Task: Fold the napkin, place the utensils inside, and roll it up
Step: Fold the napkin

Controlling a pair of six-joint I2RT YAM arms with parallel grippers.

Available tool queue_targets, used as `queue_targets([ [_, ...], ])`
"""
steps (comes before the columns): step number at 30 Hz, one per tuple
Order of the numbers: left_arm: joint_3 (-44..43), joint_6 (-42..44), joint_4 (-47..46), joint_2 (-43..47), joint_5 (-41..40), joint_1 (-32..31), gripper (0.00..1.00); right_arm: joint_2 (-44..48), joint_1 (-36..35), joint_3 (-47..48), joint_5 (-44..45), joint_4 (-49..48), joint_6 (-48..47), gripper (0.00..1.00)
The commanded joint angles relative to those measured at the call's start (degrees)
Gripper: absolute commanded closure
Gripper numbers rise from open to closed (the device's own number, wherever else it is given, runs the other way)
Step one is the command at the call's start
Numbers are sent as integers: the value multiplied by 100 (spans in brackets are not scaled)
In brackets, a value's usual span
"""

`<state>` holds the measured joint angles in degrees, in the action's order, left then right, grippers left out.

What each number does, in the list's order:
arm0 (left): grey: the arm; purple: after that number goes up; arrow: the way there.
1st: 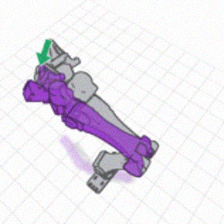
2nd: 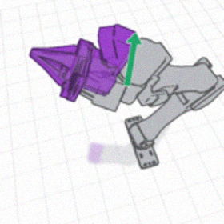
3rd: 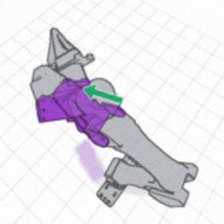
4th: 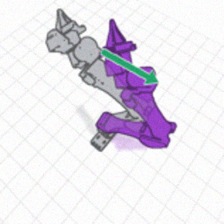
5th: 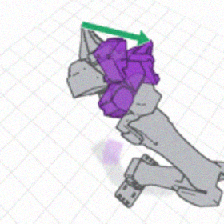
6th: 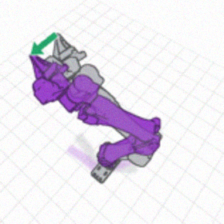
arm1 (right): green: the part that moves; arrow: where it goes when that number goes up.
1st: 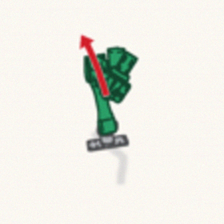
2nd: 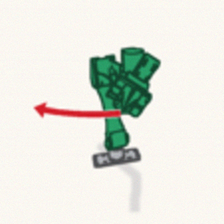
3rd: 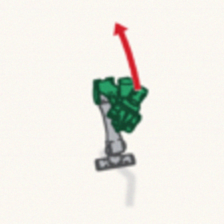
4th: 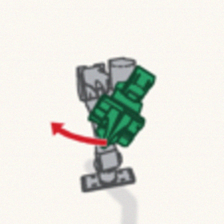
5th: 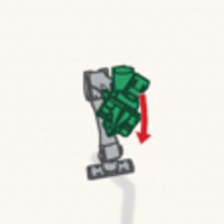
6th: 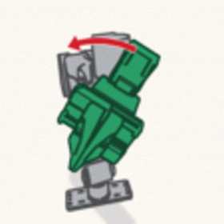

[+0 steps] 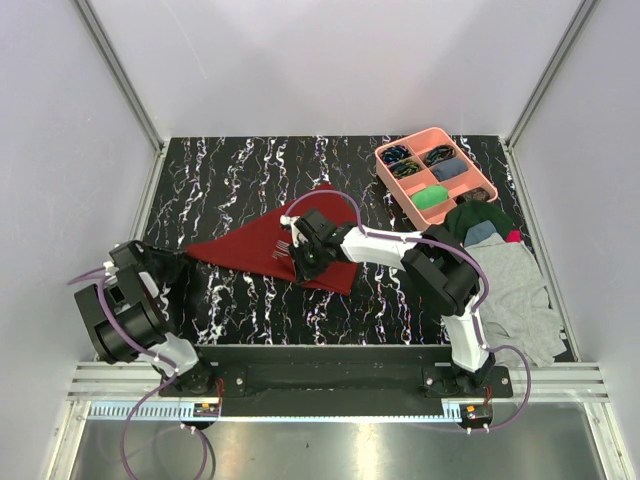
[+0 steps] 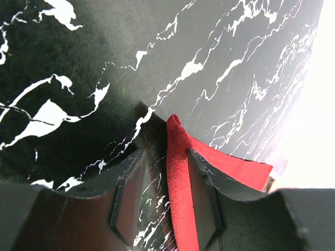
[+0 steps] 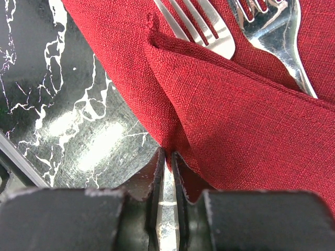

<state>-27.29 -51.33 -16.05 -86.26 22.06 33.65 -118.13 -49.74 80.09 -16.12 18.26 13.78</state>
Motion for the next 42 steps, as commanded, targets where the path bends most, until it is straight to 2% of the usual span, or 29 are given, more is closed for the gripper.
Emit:
queue_targets([
  [1,-119,79,-21,-111,-132,-86,57,62,-54,182,-190,-139,2,84],
  [5,-154,123,-12,-119,-194,-130,58,79,-54,173,-190,-139,2,84],
  [11,-268,220,50,-172,-264,-227,74,88,-54,164,-199,-139,-7,84],
  [17,-373,273,146,-216,-343,-254,81,97,-54,164,-216,-130,-7,84],
  [21,-488,352,225,-295,-352,-254,90,123,-54,173,-260,-130,-16,84],
  [23,-549,422,313,-321,-431,-262,100,141,-54,182,-321,-139,-60,84],
  [26,-541,475,305,-330,-413,-271,100,185,-54,191,-409,-139,-121,80],
  [35,-611,773,339,188,-396,-675,100,877,-54,-20,-752,-174,-262,54],
  [38,-699,931,366,513,-440,-1008,100,1142,-36,-125,-578,-165,-192,49],
  [42,-769,1178,296,943,-501,-1780,100,1555,139,-301,-269,-156,19,46],
])
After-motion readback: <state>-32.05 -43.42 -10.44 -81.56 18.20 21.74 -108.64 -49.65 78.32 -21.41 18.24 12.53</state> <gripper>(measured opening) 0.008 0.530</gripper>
